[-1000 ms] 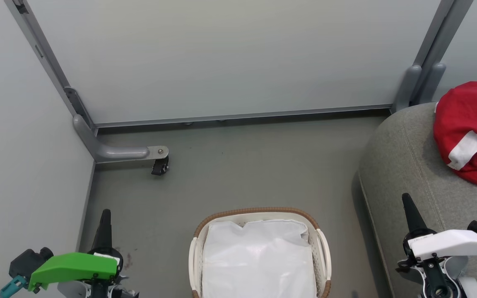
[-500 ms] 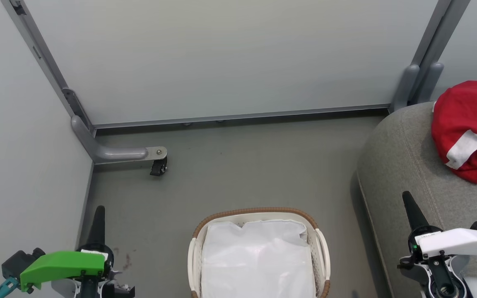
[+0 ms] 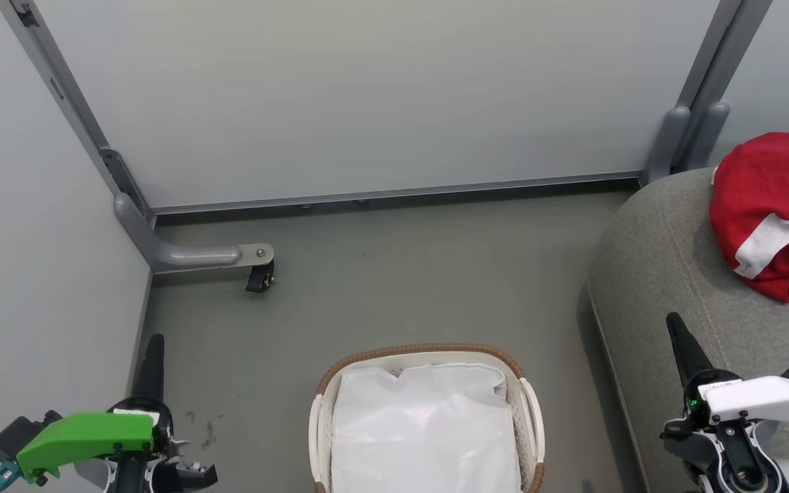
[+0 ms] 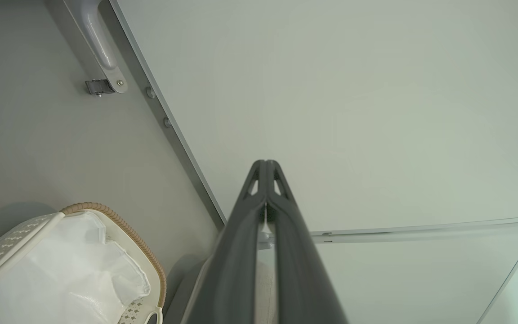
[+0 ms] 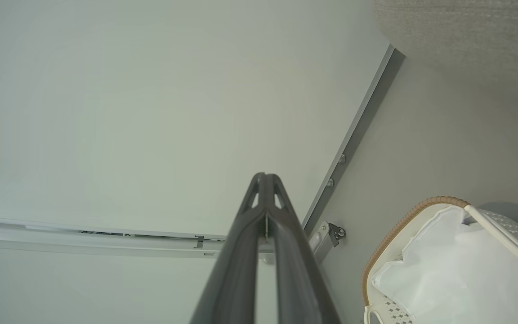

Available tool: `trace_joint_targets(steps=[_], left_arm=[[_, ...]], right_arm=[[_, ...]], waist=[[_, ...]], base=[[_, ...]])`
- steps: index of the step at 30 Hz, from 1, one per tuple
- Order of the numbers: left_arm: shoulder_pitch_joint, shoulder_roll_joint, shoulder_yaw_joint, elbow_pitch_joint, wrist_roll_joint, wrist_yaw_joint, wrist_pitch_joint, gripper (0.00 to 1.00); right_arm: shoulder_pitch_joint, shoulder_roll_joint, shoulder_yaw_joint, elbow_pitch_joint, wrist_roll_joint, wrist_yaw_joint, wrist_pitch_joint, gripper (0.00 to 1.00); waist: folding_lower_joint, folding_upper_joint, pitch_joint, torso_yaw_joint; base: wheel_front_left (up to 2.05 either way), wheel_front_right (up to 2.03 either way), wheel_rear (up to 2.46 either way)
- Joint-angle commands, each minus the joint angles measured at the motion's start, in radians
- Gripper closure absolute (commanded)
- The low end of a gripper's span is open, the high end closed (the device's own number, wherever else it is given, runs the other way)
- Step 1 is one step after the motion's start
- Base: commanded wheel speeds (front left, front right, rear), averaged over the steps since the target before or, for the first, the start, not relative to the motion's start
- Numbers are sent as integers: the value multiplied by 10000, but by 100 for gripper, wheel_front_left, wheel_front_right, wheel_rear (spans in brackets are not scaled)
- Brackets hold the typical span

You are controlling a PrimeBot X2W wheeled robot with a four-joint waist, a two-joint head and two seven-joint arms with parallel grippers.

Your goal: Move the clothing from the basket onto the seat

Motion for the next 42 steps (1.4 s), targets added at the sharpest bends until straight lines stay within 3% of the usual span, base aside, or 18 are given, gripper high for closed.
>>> trace_joint_targets(steps=[1,30,42], left_arm=[[-238,71,70,-80,-201,-66,85,100],[-304,42,564,-269,-1930,-94,643,100],[-282,24,575,-258,-1877,-93,661,100]], right_arm=[[-25,-61,-45,-91,228,-1,79,100],[0,-78,-162,-282,2192,-2,612,100],[2,-76,-158,-275,2151,-2,607,100]], waist=[[0,0,-1,-5],[0,0,-19,-120],[0,0,-19,-120]], base=[[0,0,0],[0,0,0],[0,0,0]])
